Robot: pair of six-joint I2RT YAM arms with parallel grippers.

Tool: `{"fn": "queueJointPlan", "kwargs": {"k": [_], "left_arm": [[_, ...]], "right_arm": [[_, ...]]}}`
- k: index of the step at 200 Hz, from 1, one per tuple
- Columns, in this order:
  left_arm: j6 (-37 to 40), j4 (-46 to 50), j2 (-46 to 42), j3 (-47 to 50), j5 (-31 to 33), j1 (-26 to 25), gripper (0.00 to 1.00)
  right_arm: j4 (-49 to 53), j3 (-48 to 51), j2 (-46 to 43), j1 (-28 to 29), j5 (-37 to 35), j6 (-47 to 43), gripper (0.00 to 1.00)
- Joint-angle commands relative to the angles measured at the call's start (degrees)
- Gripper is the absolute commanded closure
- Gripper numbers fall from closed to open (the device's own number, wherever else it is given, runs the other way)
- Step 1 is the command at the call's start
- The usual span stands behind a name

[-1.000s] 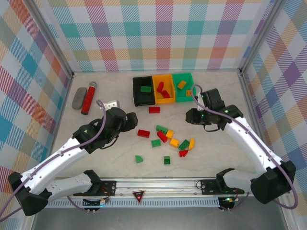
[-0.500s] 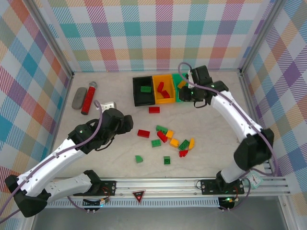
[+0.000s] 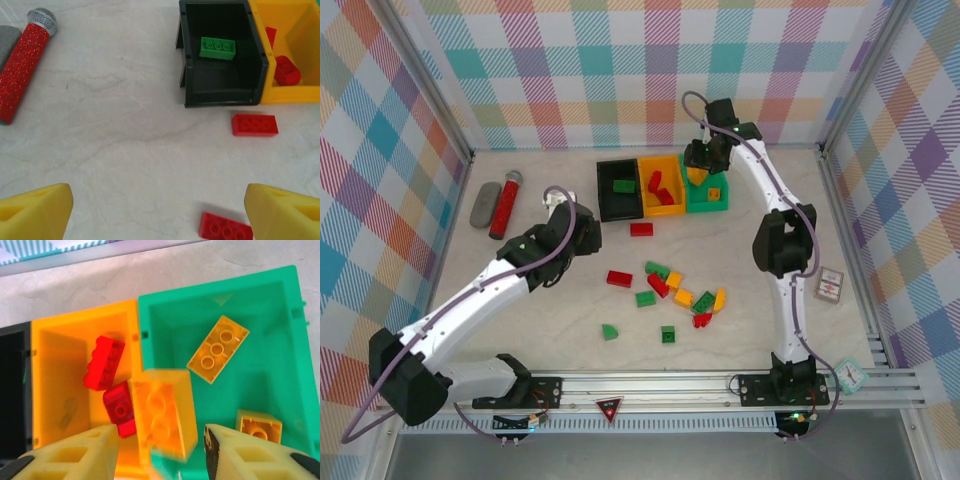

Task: Sort the legos into containers by color
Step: Place the lego in the container, then pick up the lego from the center of the table.

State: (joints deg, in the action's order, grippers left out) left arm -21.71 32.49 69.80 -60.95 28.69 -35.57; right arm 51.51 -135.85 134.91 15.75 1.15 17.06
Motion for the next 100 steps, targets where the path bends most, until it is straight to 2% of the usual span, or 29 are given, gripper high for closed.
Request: {"fn": "queueJointPlan", "kwargs": {"k": [1,31,66,100], "left_arm": [[4.5,-5.3,2.8,0.4,-3.8,2.5,0.11],[5.7,-10.2,5.5,1.8,-8.4,6.2,0.11],[6.4,-16.0,7.5,3.2,-12.8,8.4,0.11],[3.9,-25.0,8.8,7.2,-18.6,10.0,0.11]], "right_arm": [[5.7,-3.5,1.4,-0.3,3.8,0.2,0.49],[3.0,4.6,-3.1,0.5,7.8,-0.1,0.48],[-4.0,25.9,-16.3,4.4,7.8,-1.2,0.48],[-7.0,44.9,-29.2,8.5,10.0,1.8,0.48]]}}
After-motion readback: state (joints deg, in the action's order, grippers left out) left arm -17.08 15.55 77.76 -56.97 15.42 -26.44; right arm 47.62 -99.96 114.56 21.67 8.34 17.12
